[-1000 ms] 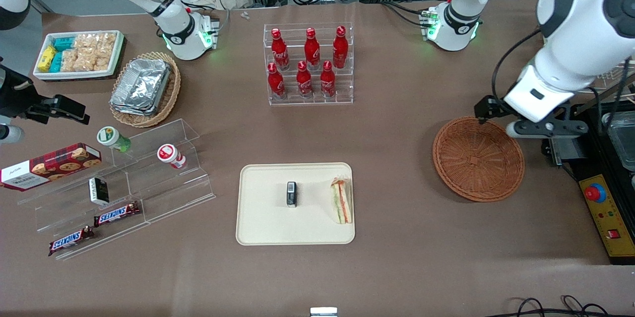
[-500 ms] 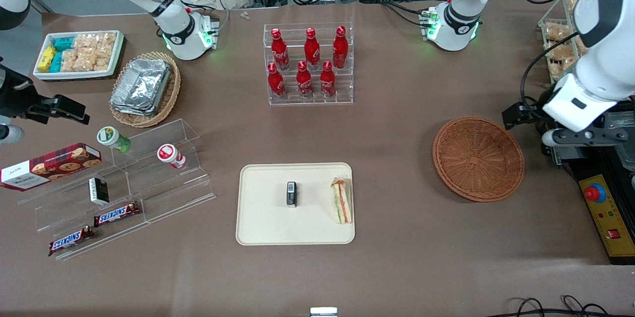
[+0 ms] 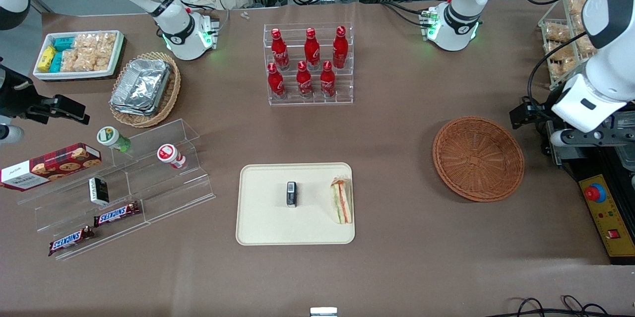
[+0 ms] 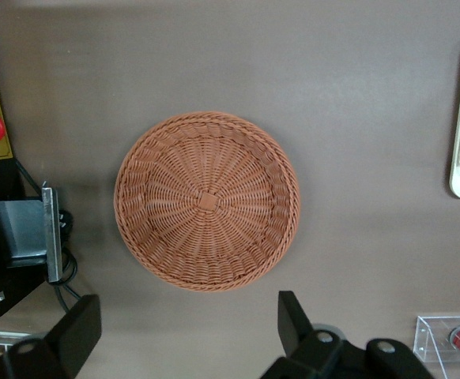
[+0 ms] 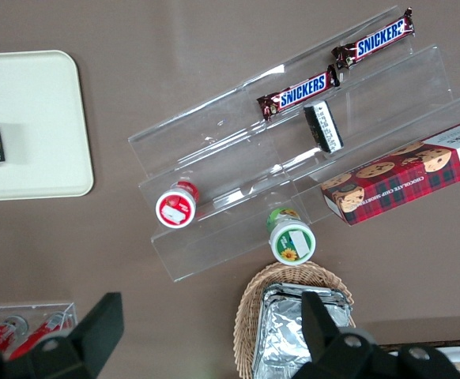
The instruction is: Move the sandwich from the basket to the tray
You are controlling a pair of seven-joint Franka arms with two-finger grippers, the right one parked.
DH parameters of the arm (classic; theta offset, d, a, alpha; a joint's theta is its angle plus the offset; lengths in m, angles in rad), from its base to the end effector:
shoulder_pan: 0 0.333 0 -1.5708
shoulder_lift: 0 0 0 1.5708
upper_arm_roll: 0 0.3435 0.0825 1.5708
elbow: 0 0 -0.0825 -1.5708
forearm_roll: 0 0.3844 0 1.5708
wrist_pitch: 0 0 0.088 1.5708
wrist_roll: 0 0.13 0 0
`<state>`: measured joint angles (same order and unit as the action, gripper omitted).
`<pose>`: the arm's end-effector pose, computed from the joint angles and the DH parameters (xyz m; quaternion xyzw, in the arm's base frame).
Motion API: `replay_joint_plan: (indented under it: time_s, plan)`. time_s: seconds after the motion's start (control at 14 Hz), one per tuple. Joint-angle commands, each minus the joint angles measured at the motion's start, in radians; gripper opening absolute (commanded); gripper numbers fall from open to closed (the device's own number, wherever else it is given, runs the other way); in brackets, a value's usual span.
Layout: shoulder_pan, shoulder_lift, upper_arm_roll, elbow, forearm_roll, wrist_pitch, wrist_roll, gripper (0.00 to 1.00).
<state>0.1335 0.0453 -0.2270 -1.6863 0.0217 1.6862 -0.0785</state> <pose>0.5703 -0.0484 0.5591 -0.9997 0.0090 0.0215 0.0075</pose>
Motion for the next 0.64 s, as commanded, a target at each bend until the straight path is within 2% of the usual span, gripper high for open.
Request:
replay_joint_plan:
  time_s: [0.0, 0.14, 0.36, 0.57]
  plan:
    - [-0.029, 0.01, 0.025, 0.02, -0.029, -0.016, 0.008, 0.99]
    - [-0.023, 0.011, 0.026, 0.013, -0.112, -0.025, 0.009, 1.0]
    - [-0.029, 0.047, 0.022, 0.058, -0.095, -0.005, -0.001, 1.0]
    - [-0.034, 0.117, 0.018, 0.164, -0.03, -0.097, 0.006, 1.0]
